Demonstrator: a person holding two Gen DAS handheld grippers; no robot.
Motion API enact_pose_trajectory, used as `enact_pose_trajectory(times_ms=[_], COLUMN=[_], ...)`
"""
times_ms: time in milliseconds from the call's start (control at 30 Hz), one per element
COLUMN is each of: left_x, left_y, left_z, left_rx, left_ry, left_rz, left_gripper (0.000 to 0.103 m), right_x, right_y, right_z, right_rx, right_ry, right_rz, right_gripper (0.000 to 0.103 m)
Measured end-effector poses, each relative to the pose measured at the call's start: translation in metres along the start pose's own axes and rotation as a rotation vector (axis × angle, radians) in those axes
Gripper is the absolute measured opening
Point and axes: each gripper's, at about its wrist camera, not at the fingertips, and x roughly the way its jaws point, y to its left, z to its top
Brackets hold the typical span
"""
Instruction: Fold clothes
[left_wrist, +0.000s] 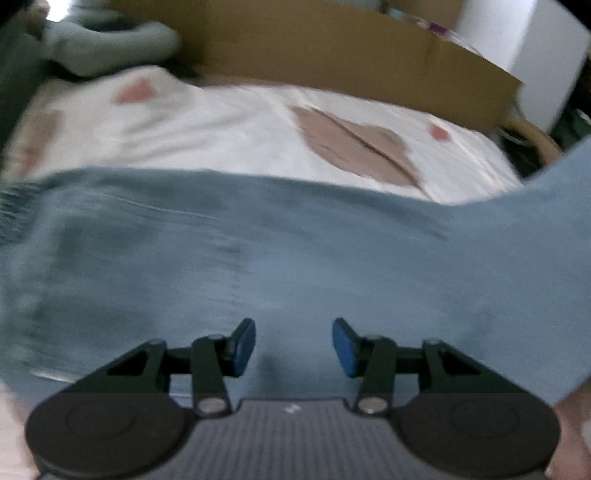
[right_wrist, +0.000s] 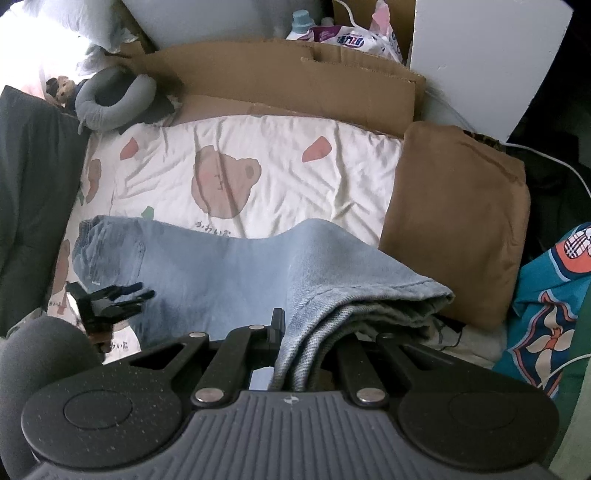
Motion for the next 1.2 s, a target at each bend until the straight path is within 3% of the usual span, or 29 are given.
enact_pose_trajectory(times_ms=[200,400,500,567,700,833,867,1033,1200], left_x=[-0.025,-0.037,-0.028,-0.021,-0.001,0.010,0.010,0.002,-0.017], left_y=[0.055,0.105,0.123,0.134,0.150,0.165,0.168,0.171,0.159], left_z=[0.015,0.023,0.019,0.015,0.006,0.002,0.003,0.006,0.006], left_rx=[-0.044,-0.125,-0.142,-0.153,-0.173,-0.214,-0.232,-0.257,-0.224], left_ry=[-0.085,-0.129,-0.098,-0.071,0.005,0.026,0.028,0.016,-0.029], left_rz=[0.150,0.255,0.265,0.265,0.252,0.244,0.238,0.221,0.190], left_gripper=[0.049,0.049,0.041,0.029,0.028,0.004,0.003,0.005,0.023], right_x=[0.002,0.002,0.003,0.004,0.002,-0.005,-0.007,-0.021,-0.032], right_y=[-0.002,-0.007,-0.007,-0.007,-0.005,0.000,0.002,0.019,0.046], right_z=[0.002,0.000,-0.001,-0.002,0.001,0.008,0.010,0.020,0.031], right_rx=[0.014,0.035,0.045,0.048,0.054,0.050,0.047,0.015,-0.042], right_ry=[-0.013,-0.014,-0.010,-0.006,-0.003,-0.018,-0.022,-0.036,-0.043], right_rz=[0.008,-0.004,-0.009,-0.013,-0.028,-0.035,-0.036,-0.036,-0.022], right_gripper=[0.005,0.005,0.005,0.005,0.005,0.005,0.005,0.005,0.005])
